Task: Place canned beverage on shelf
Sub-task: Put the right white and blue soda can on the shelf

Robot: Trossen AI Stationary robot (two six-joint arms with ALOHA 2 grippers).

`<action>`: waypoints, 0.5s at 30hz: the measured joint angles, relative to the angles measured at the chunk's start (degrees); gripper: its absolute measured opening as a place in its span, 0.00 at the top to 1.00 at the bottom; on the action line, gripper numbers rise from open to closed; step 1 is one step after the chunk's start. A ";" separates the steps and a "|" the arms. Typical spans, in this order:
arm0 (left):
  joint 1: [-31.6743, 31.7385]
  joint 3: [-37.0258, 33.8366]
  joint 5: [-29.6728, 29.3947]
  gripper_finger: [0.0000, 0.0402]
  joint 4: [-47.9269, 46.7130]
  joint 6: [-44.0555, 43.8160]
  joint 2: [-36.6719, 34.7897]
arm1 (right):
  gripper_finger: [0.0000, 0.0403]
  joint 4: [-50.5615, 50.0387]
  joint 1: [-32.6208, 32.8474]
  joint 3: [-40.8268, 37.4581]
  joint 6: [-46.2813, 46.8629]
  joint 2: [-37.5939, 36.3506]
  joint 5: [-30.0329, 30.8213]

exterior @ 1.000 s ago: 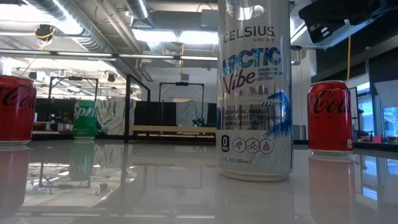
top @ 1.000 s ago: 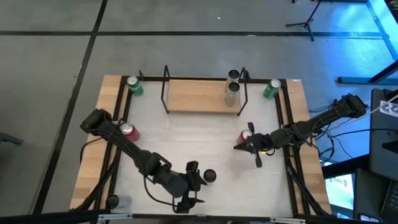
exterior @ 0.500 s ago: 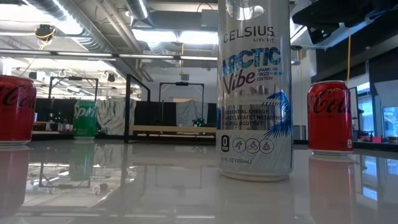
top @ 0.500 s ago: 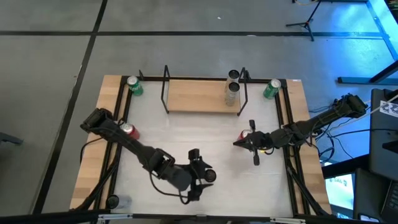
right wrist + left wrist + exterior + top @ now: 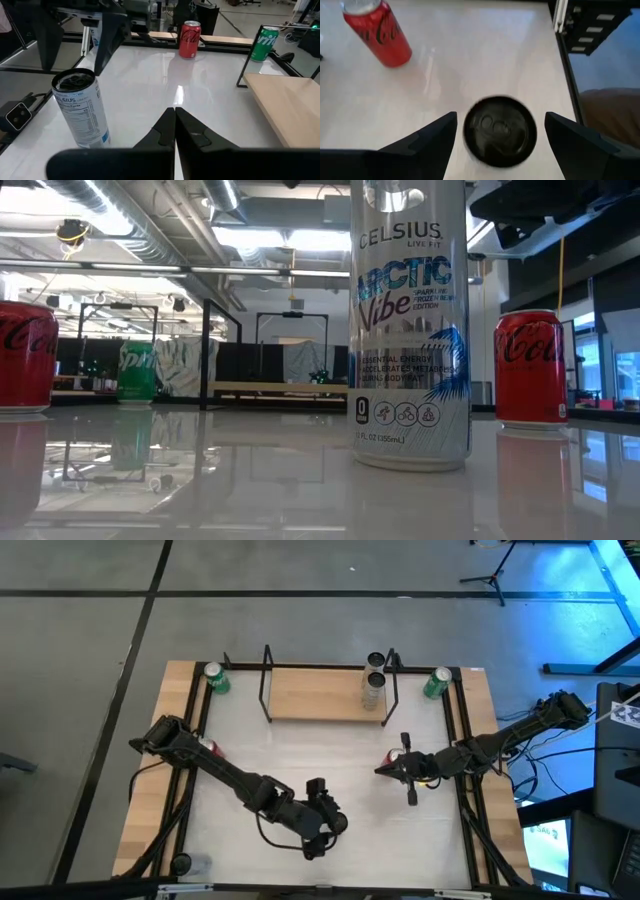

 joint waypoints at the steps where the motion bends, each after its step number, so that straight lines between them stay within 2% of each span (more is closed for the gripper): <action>1: -0.04 0.00 0.02 0.27 -0.16 -0.11 0.00 | 0.99 0.01 0.00 0.00 -0.02 0.00 0.03; 15: 0.47 -0.02 2.58 0.27 0.39 1.20 3.04 | 0.99 -0.14 0.00 0.00 -0.26 0.00 1.95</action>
